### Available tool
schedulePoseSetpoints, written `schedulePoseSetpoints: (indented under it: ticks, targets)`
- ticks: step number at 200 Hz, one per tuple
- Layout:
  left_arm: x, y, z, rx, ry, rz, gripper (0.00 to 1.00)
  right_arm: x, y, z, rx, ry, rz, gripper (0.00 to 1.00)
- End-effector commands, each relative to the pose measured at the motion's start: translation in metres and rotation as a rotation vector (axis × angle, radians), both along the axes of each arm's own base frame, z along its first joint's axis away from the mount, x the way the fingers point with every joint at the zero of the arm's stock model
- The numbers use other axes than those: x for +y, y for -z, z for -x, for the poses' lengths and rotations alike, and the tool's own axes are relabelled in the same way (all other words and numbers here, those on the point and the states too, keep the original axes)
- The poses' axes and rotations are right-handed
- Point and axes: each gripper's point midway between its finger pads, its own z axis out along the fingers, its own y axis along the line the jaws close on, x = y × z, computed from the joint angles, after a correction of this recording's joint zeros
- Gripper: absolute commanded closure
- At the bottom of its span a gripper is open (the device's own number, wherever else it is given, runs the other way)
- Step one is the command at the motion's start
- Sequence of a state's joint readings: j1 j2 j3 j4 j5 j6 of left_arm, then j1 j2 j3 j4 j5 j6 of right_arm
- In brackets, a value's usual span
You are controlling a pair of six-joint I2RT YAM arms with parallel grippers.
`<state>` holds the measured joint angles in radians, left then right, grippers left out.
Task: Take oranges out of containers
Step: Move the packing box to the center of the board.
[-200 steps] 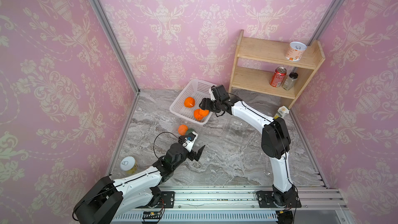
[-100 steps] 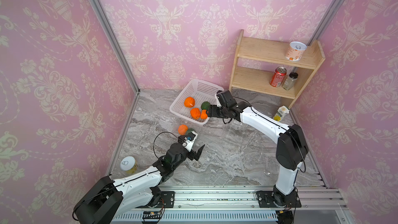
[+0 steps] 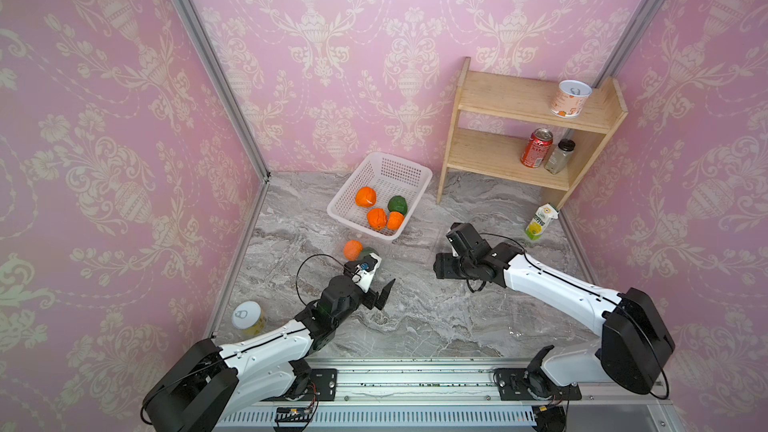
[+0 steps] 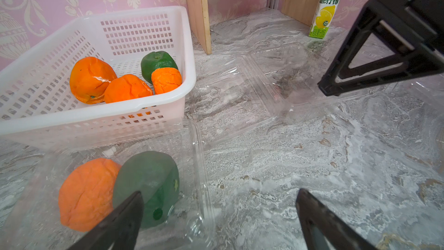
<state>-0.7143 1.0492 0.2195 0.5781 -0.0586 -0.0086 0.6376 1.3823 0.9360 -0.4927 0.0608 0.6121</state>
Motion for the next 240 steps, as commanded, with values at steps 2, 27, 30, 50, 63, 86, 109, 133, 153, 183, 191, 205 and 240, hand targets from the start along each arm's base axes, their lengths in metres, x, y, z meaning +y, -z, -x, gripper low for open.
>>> schedulePoseSetpoints:
  ticks: [2,27,30,50,63,86,109,133,153,183,191,205,240]
  targets:
    - [0.002,-0.007,-0.006,-0.003,-0.028,0.021,0.01,-0.006,-0.005,0.005,-0.033,0.008,0.011,0.24]
    - [0.001,-0.007,-0.005,-0.001,-0.024,0.02,0.01,-0.009,-0.002,0.006,-0.065,-0.097,0.095,0.24]
    - [0.002,-0.007,-0.005,-0.002,-0.025,0.02,0.01,-0.009,-0.001,0.005,-0.066,-0.106,0.107,0.24]
    - [0.001,-0.007,-0.005,-0.002,-0.024,0.022,0.01,-0.015,0.002,0.002,-0.05,-0.153,0.197,0.29]
    - [0.001,-0.007,-0.005,-0.003,-0.023,0.022,0.01,-0.015,0.004,0.0,-0.045,-0.169,0.226,0.35]
    - [0.002,-0.008,-0.005,-0.003,-0.025,0.022,0.01,-0.008,0.01,-0.006,-0.035,-0.194,0.227,0.39]
    - [0.002,-0.008,-0.005,-0.004,-0.025,0.02,0.01,-0.003,0.022,-0.013,-0.016,-0.197,0.244,0.42]
    - [0.002,-0.007,-0.005,-0.003,-0.026,0.016,0.01,-0.008,0.037,-0.022,0.022,-0.155,0.302,0.47]
    - [0.003,-0.007,-0.006,-0.001,-0.029,0.012,0.01,-0.003,0.044,-0.03,0.037,-0.144,0.271,0.5]
    - [0.002,-0.007,-0.005,-0.002,-0.024,0.013,0.01,-0.007,0.049,-0.046,0.059,-0.078,0.188,0.55]
    - [0.002,-0.008,-0.005,-0.002,-0.025,0.014,0.01,-0.011,0.049,-0.051,0.064,-0.052,0.162,0.59]
    - [0.002,-0.009,-0.005,-0.004,-0.024,0.016,0.01,-0.018,0.047,-0.062,0.061,-0.004,0.132,0.62]
    - [0.006,-0.009,-0.008,0.006,-0.053,0.011,0.01,-0.037,0.036,-0.089,0.037,0.078,0.129,0.62]
